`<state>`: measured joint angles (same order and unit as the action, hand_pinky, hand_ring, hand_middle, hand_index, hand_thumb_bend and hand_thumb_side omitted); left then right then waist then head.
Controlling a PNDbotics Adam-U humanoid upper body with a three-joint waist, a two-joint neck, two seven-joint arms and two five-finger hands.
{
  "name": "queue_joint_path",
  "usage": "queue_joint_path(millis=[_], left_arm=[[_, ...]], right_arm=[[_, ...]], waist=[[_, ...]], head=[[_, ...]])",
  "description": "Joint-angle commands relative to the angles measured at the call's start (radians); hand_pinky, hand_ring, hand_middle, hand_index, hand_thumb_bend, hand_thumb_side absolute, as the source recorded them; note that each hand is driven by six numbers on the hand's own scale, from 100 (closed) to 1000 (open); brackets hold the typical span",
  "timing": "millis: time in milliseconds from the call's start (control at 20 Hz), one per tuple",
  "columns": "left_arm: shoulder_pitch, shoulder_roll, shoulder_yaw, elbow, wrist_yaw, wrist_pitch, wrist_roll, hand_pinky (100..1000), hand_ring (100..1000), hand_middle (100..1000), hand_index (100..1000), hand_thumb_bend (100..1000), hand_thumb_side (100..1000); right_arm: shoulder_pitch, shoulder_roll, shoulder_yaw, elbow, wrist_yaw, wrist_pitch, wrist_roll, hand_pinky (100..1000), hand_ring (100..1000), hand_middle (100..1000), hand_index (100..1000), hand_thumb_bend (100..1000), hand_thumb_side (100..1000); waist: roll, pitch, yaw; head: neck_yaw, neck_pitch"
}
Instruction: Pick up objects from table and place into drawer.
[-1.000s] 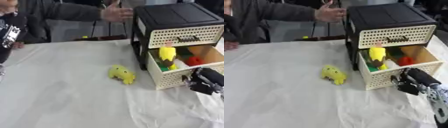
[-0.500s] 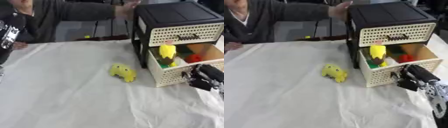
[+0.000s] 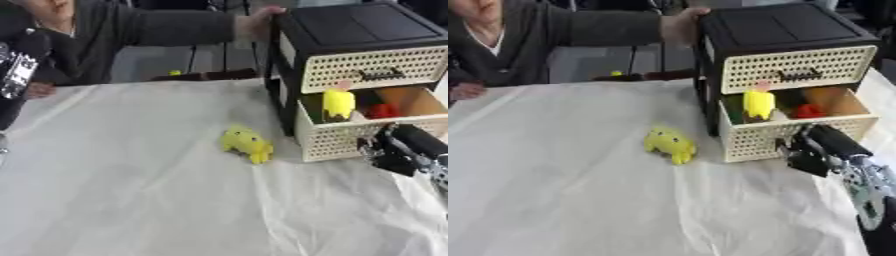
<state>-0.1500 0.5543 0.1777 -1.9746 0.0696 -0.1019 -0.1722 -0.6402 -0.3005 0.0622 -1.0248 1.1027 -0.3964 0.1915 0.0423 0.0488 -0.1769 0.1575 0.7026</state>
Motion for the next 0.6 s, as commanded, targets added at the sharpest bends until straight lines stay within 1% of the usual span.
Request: queue_joint_path(millis=[50, 250, 600], left_arm=[[-0.008, 0.018, 0.004, -0.009, 0.005, -0.002, -0.005, 498, 498, 480, 688, 252, 863], [-0.006, 0.016, 0.004, -0.009, 0.006, -0.003, -0.007, 499, 497, 480, 688, 249, 865], [-0.007, 0.01, 0.001, -0.008, 0.007, -0.003, -0.012, 499, 496, 480, 688, 246, 868]], right_arm=[[-0.033, 0.008, 0.01, -0.039, -0.016, -0.012, 0.01, 272, 456, 486, 657, 100, 1000], [-0.059, 0.01, -0.001, -0.027, -0.018, 0.002, 0.015, 272, 456, 487, 656, 100, 1000], [-0.102, -0.016, -0.029, 0.02, -0.007, 0.029, -0.005, 273, 456, 485, 656, 100, 1000]], waist=[[0.0, -0.009, 0.004], [0.001, -0.011, 0.009], [0.003, -0.008, 0.02]], head=[[-0.004, 0.005], [-0.006, 0.005], [-0.01, 0.004]])
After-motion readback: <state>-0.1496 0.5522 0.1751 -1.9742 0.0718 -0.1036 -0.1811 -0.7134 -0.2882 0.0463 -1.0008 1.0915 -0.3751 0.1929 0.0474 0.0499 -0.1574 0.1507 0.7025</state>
